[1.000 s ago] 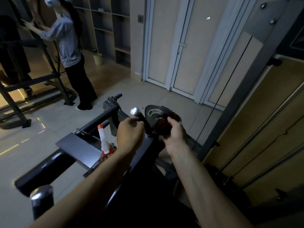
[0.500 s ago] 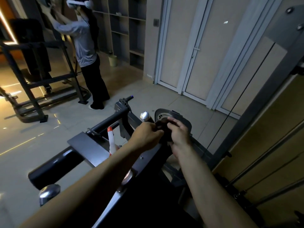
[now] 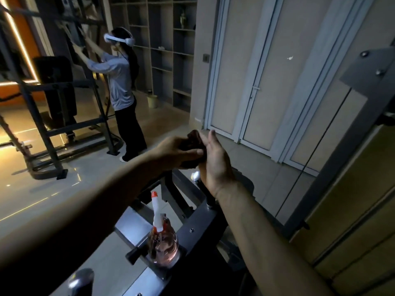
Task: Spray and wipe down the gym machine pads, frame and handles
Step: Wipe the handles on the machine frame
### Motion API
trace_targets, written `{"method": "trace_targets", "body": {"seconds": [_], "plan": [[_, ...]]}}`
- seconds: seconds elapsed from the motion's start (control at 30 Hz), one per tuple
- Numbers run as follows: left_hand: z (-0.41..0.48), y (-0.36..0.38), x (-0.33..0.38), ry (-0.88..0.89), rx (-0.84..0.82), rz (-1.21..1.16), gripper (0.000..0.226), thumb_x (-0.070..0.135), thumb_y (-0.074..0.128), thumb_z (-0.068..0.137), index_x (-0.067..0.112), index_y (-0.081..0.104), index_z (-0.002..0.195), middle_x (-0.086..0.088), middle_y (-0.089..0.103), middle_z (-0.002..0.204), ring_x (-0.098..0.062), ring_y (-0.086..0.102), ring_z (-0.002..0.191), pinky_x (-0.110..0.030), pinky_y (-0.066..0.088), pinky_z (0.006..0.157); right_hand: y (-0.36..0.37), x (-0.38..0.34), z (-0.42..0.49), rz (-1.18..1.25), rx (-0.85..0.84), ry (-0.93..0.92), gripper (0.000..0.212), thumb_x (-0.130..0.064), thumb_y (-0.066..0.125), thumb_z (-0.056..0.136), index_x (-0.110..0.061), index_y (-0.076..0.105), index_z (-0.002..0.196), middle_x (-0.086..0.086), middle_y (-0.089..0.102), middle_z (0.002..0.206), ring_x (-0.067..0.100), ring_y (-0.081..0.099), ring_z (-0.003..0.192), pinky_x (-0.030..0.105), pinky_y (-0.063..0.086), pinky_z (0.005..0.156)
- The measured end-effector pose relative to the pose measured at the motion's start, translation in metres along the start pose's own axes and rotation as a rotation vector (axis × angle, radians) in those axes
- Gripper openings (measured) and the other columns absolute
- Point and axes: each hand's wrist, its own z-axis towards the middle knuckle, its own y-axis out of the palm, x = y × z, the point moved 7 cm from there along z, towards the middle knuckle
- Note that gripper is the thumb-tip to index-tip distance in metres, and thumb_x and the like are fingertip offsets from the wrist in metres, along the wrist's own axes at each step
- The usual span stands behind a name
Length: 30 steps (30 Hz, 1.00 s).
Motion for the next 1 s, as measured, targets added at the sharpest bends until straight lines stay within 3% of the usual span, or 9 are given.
{"method": "trace_targets", "body": {"seconds": [0.1, 0.17, 0.27, 0.33, 0.4, 0.53, 0.77, 0.9, 1.0], "plan": [[0.024, -0.024, -0.038, -0.13, -0.008, 0.003, 0.034, 0.022, 0.072, 0.095, 0.009, 0.066, 0.126, -0.016, 0.071, 0.115, -0.029, 0.073, 0.102, -0.045, 0.061, 0.091, -0.019, 0.013, 0.005, -0.222, 0.092, 0.031, 0.039, -0.03, 0.038, 0.112, -0.023, 0.054, 0.146, -0.005, 0.059, 0.145, 0.009, 0.052, 0.135, 0.022, 0.039, 0.106], [0.043, -0.029, -0.073, -0.21, -0.074, 0.038, 0.033, 0.023, 0.072, 0.095, 0.009, 0.064, 0.124, -0.017, 0.07, 0.112, -0.031, 0.072, 0.101, -0.045, 0.062, 0.089, -0.054, 0.037, 0.009, -0.411, 0.276, 0.09, 0.04, -0.008, 0.045, 0.107, -0.018, 0.057, 0.144, 0.002, 0.057, 0.147, 0.015, 0.053, 0.134, 0.029, 0.044, 0.11], [0.072, -0.017, -0.135, -0.294, -0.178, 0.134, 0.02, 0.027, 0.068, 0.098, 0.012, 0.066, 0.111, -0.01, 0.068, 0.103, -0.02, 0.069, 0.084, -0.024, 0.06, 0.061, -0.092, 0.088, 0.003, -0.584, 0.362, 0.269, 0.052, 0.009, 0.049, 0.099, -0.023, 0.062, 0.138, 0.005, 0.057, 0.144, 0.018, 0.057, 0.128, 0.035, 0.05, 0.106], [0.089, 0.001, -0.175, -0.337, -0.232, 0.146, 0.015, 0.025, 0.066, 0.101, 0.012, 0.067, 0.108, -0.012, 0.068, 0.108, -0.019, 0.067, 0.084, -0.022, 0.056, 0.058, -0.101, 0.122, 0.0, -0.653, 0.345, 0.379, 0.058, 0.009, 0.055, 0.098, -0.024, 0.056, 0.146, 0.0, 0.053, 0.145, 0.016, 0.055, 0.127, 0.039, 0.051, 0.106], [0.099, 0.03, -0.204, -0.344, -0.324, 0.116, 0.025, 0.019, 0.062, 0.102, 0.007, 0.065, 0.124, -0.014, 0.067, 0.119, -0.024, 0.068, 0.095, -0.029, 0.059, 0.073, -0.101, 0.144, -0.002, -0.66, 0.356, 0.442, 0.06, 0.007, 0.057, 0.099, -0.028, 0.054, 0.147, -0.004, 0.056, 0.141, 0.014, 0.056, 0.127, 0.04, 0.05, 0.109], [0.115, 0.09, -0.221, -0.207, -0.475, 0.159, 0.037, 0.005, 0.059, 0.099, 0.011, 0.064, 0.135, -0.013, 0.066, 0.126, -0.03, 0.065, 0.114, -0.036, 0.054, 0.099, -0.113, 0.173, -0.006, -0.632, 0.484, 0.46, 0.057, 0.0, 0.058, 0.1, -0.054, 0.064, 0.12, -0.009, 0.069, 0.131, 0.01, 0.065, 0.118, 0.04, 0.053, 0.105], [0.125, 0.095, -0.205, -0.031, -0.373, 0.01, 0.022, -0.002, 0.061, 0.093, 0.015, 0.075, 0.099, -0.005, 0.072, 0.094, -0.021, 0.067, 0.091, -0.034, 0.054, 0.088, -0.107, 0.17, -0.013, -0.518, 0.597, 0.409, 0.047, 0.001, 0.057, 0.101, -0.026, 0.063, 0.138, 0.001, 0.07, 0.13, 0.017, 0.066, 0.122, 0.031, 0.057, 0.092], [0.115, 0.071, -0.171, 0.031, -0.363, -0.06, 0.019, 0.002, 0.063, 0.097, 0.007, 0.074, 0.111, 0.001, 0.069, 0.088, -0.014, 0.065, 0.083, -0.028, 0.056, 0.077, -0.093, 0.166, -0.015, -0.452, 0.635, 0.377, 0.045, 0.006, 0.053, 0.101, -0.02, 0.064, 0.136, 0.004, 0.072, 0.125, 0.018, 0.069, 0.115, 0.027, 0.056, 0.087], [0.103, 0.049, -0.155, 0.07, -0.384, -0.186, 0.021, 0.0, 0.06, 0.098, 0.009, 0.074, 0.111, -0.008, 0.073, 0.096, -0.02, 0.07, 0.089, -0.034, 0.059, 0.084, -0.084, 0.158, -0.018, -0.382, 0.622, 0.356, 0.041, 0.008, 0.051, 0.101, -0.021, 0.068, 0.125, 0.002, 0.076, 0.114, 0.015, 0.073, 0.104, 0.023, 0.058, 0.08]]}}
